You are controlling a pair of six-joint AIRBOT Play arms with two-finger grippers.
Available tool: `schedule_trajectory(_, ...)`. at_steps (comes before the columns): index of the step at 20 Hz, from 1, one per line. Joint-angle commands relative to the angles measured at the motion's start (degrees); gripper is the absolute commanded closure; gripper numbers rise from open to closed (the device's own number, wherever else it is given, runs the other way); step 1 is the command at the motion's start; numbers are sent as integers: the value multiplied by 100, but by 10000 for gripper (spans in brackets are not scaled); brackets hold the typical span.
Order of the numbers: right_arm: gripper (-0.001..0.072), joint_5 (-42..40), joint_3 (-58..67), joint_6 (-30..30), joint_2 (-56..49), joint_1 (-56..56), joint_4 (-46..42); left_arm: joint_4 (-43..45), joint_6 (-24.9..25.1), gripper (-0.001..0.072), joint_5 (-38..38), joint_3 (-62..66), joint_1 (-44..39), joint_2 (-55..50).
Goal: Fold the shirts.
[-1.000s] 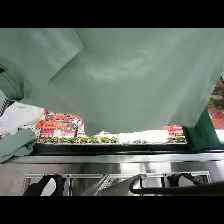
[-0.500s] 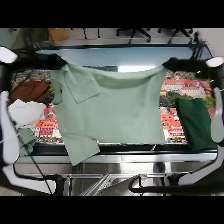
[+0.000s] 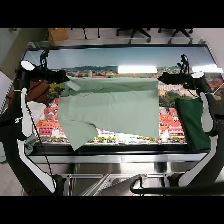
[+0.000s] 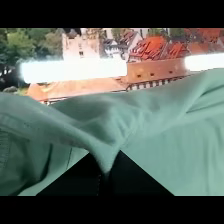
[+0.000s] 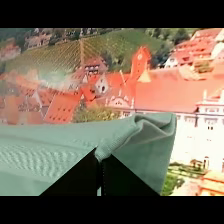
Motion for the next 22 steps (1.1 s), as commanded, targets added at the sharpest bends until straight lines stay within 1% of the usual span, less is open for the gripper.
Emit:
schedule_trajectory(1, 685, 743, -39, -11, 31, -20, -153, 26, 424, 683, -20, -96, 264, -85)
schedule_trajectory(3, 685, 778, -291, 28, 37, 83, -153, 35, 887, 683, 81, -96, 260, -87)
schedule_trajectory(7, 685, 584, -802, 26, 35, 260, -155, 90, 1617, 683, 221, -96, 221, -111)
schedule_trajectory(12, 684, 522, -946, 28, 15, 424, -149, 94, 1884, 682, 79, -96, 221, -315)
schedule_trajectory(13, 673, 546, -944, 31, 24, 448, -105, 92, 1880, 682, -11, -96, 221, -369)
schedule_trajectory(14, 565, 632, -942, 52, 61, 457, -83, 98, 1851, 660, -127, -96, 221, -389)
schedule_trajectory(15, 443, 817, -938, 52, 144, 433, -107, 111, 1757, 443, -289, -90, 264, -358)
schedule_trajectory(16, 402, 1108, -938, 83, 275, 363, -114, 238, 1512, 250, -498, -17, 337, -321)
schedule_trajectory(17, 400, 1403, -938, 197, 444, 260, -138, 568, 1051, 222, -804, 138, 461, -264)
schedule_trajectory(18, 398, 1676, -940, 376, 647, 122, -260, 901, 723, 222, -1158, 221, 601, -168)
schedule_trajectory(19, 376, 1869, -942, 529, 841, -7, -435, 1060, 535, 222, -1419, 149, 734, -24)
schedule_trajectory(22, 377, 2151, -1067, 979, 1403, -273, -1281, 1073, -48, 222, -2026, -857, 1217, 634)
